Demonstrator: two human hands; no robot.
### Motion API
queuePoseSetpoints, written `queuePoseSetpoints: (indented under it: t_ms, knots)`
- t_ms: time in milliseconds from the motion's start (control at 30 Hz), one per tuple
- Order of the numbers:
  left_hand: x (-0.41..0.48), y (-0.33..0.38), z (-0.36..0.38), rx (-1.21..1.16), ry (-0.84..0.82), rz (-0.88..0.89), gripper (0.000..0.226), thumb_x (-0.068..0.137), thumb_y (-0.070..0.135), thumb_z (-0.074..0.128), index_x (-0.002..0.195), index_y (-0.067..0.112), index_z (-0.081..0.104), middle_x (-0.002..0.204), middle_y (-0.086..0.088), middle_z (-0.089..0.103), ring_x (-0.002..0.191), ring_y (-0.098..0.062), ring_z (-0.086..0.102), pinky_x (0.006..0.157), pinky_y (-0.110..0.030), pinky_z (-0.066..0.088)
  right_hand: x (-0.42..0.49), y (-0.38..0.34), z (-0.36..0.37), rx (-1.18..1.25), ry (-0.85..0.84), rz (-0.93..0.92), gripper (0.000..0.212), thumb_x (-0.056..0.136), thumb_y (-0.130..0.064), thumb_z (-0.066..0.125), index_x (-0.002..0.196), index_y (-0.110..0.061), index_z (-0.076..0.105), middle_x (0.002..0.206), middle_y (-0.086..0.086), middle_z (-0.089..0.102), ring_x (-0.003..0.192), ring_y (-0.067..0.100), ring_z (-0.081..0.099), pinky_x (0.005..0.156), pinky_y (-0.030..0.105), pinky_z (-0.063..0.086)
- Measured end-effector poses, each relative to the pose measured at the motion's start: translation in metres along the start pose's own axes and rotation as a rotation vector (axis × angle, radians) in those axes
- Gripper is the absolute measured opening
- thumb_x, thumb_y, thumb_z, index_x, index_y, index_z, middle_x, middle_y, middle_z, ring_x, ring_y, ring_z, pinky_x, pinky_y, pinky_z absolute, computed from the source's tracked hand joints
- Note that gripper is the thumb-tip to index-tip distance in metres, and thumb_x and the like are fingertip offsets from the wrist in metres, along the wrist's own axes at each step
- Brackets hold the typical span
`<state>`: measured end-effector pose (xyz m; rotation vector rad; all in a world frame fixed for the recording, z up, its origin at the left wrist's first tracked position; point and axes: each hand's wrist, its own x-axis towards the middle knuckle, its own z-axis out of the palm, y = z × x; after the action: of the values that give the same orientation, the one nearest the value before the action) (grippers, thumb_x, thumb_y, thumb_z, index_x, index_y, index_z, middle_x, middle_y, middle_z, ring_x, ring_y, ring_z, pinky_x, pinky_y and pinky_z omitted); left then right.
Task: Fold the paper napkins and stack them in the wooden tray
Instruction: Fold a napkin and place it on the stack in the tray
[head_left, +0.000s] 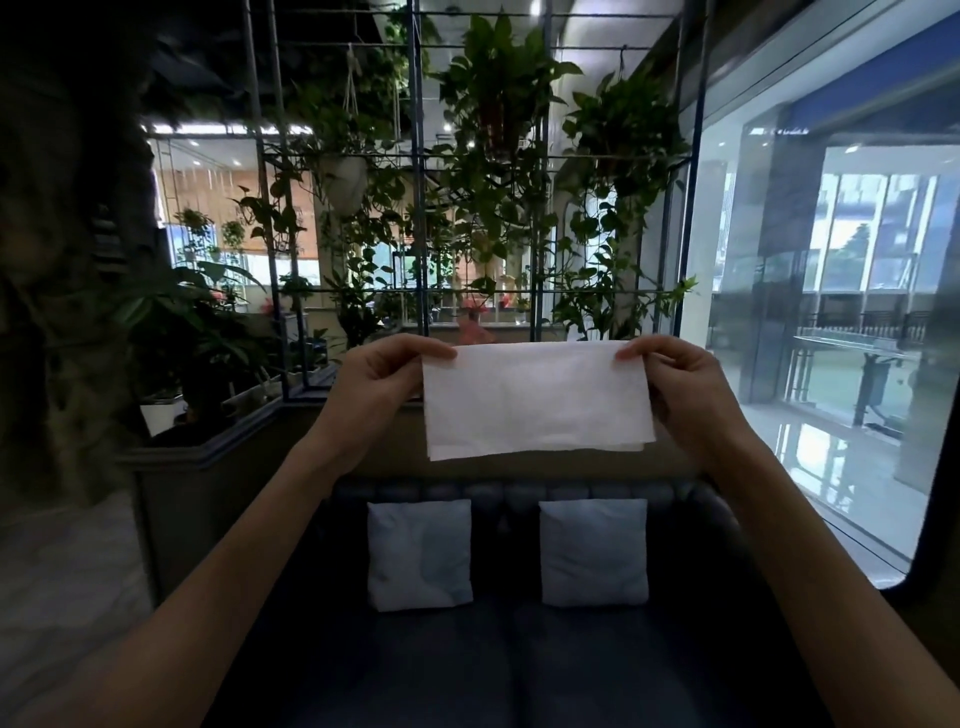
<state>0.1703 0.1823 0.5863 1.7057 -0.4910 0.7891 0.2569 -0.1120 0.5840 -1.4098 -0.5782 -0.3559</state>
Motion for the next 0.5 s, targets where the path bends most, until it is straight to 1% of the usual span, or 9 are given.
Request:
queuePoseSetpoints:
  t_ms: [33, 100, 167, 267, 300, 400, 467, 500]
  knots:
    - [0.001, -0.002, -0.002, 0.003, 0.009, 0.006, 0.024, 0.097, -0.004, 0.053, 0.096, 0.009, 0.073, 0.106, -0.005, 0.073, 0.098, -0.015, 0.07, 0.08, -0.028, 0.06, 0.0, 0.001, 0.0, -0.008, -0.015, -0.002, 0.045, 0.1, -0.006, 0.053, 0.07, -0.028, 0.078, 0.076, -0.008, 0.072, 0.066, 0.012, 0.061, 0.062, 0.037, 0.045]
    - [0.003, -0.006, -0.003, 0.006, 0.029, 0.006, 0.024, 0.096, -0.004, 0.053, 0.096, 0.009, 0.074, 0.112, -0.011, 0.071, 0.102, -0.018, 0.069, 0.082, -0.029, 0.06, 0.0, 0.002, 0.0, -0.006, -0.061, 0.004, 0.044, 0.099, -0.007, 0.053, 0.07, -0.028, 0.078, 0.082, -0.007, 0.073, 0.076, 0.015, 0.064, 0.07, 0.042, 0.05]
    - [0.003, -0.01, -0.003, 0.0, 0.048, -0.009, 0.026, 0.096, -0.003, 0.054, 0.095, 0.011, 0.074, 0.113, -0.01, 0.071, 0.102, -0.017, 0.068, 0.08, -0.028, 0.06, -0.001, 0.003, 0.0, -0.002, -0.101, 0.002, 0.043, 0.098, -0.005, 0.054, 0.07, -0.028, 0.078, 0.088, -0.007, 0.074, 0.088, 0.021, 0.065, 0.082, 0.046, 0.054]
    - [0.002, -0.013, -0.004, -0.015, 0.076, -0.044, 0.026, 0.097, -0.002, 0.054, 0.097, 0.014, 0.075, 0.111, -0.007, 0.071, 0.098, -0.013, 0.069, 0.075, -0.024, 0.058, -0.002, 0.006, 0.001, -0.035, -0.12, -0.029, 0.039, 0.097, -0.004, 0.056, 0.076, -0.027, 0.079, 0.093, -0.008, 0.074, 0.091, 0.019, 0.067, 0.087, 0.047, 0.054]
    - [0.003, -0.013, -0.004, -0.015, 0.076, -0.05, 0.025, 0.097, -0.002, 0.054, 0.097, 0.014, 0.075, 0.11, -0.006, 0.071, 0.097, -0.013, 0.069, 0.076, -0.023, 0.057, -0.001, 0.006, 0.001, -0.031, -0.123, -0.037, 0.038, 0.097, -0.003, 0.056, 0.079, -0.027, 0.08, 0.095, -0.007, 0.074, 0.091, 0.019, 0.067, 0.086, 0.046, 0.054]
    - [0.003, -0.016, -0.004, 0.008, 0.082, -0.073, 0.024, 0.097, 0.0, 0.055, 0.098, 0.015, 0.075, 0.112, -0.007, 0.071, 0.1, -0.016, 0.069, 0.079, -0.025, 0.059, -0.001, 0.006, 0.003, 0.019, -0.161, -0.034, 0.041, 0.097, 0.001, 0.053, 0.085, -0.024, 0.082, 0.105, 0.001, 0.073, 0.096, 0.02, 0.067, 0.079, 0.032, 0.057]
    - [0.002, -0.017, -0.005, 0.008, 0.089, -0.104, 0.023, 0.097, 0.002, 0.055, 0.1, 0.014, 0.075, 0.113, -0.008, 0.071, 0.102, -0.017, 0.069, 0.081, -0.027, 0.06, -0.001, 0.004, 0.003, 0.085, -0.215, -0.013, 0.045, 0.097, 0.006, 0.045, 0.088, -0.02, 0.082, 0.11, 0.005, 0.073, 0.099, 0.017, 0.068, 0.08, 0.027, 0.056]
    - [0.001, -0.016, -0.005, 0.006, 0.09, -0.119, 0.023, 0.097, 0.003, 0.055, 0.102, 0.013, 0.075, 0.114, -0.007, 0.071, 0.102, -0.017, 0.069, 0.082, -0.028, 0.06, -0.001, 0.004, 0.003, 0.111, -0.238, -0.001, 0.046, 0.096, 0.006, 0.043, 0.089, -0.018, 0.082, 0.11, 0.004, 0.073, 0.1, 0.016, 0.068, 0.082, 0.026, 0.056]
